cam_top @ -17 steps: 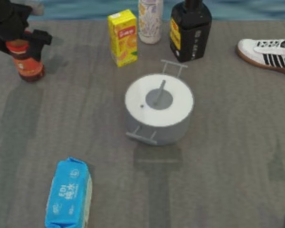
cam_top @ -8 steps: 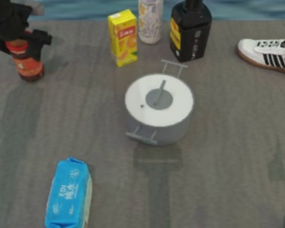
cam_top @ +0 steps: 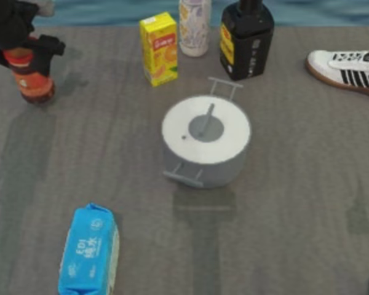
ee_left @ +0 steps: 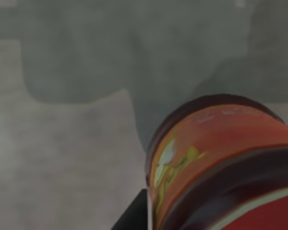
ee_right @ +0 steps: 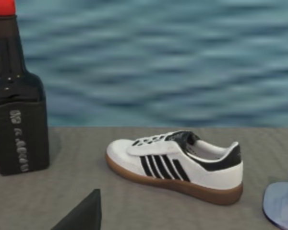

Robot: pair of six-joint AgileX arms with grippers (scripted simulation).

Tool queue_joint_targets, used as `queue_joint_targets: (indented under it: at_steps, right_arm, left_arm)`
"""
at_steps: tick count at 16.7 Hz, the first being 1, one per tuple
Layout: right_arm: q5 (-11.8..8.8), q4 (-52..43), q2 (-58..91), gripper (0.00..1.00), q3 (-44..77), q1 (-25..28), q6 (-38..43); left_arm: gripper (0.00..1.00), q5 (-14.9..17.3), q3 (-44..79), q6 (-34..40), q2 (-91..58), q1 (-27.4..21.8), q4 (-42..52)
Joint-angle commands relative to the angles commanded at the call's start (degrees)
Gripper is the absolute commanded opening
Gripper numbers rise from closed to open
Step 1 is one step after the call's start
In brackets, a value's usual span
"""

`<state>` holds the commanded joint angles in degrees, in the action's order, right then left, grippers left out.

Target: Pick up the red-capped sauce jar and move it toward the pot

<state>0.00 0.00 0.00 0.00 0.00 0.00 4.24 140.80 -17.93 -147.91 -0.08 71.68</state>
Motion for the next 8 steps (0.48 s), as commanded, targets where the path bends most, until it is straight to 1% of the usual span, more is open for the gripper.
queue_joint_targets:
  at_steps: [8]
  right_arm:
    - [0.0, 0.0, 0.0, 1.00, 0.0, 0.0, 0.0]
  left_arm:
    - [0.00, -0.3, -25.2, 0.0, 24.2, 1.3, -0.7]
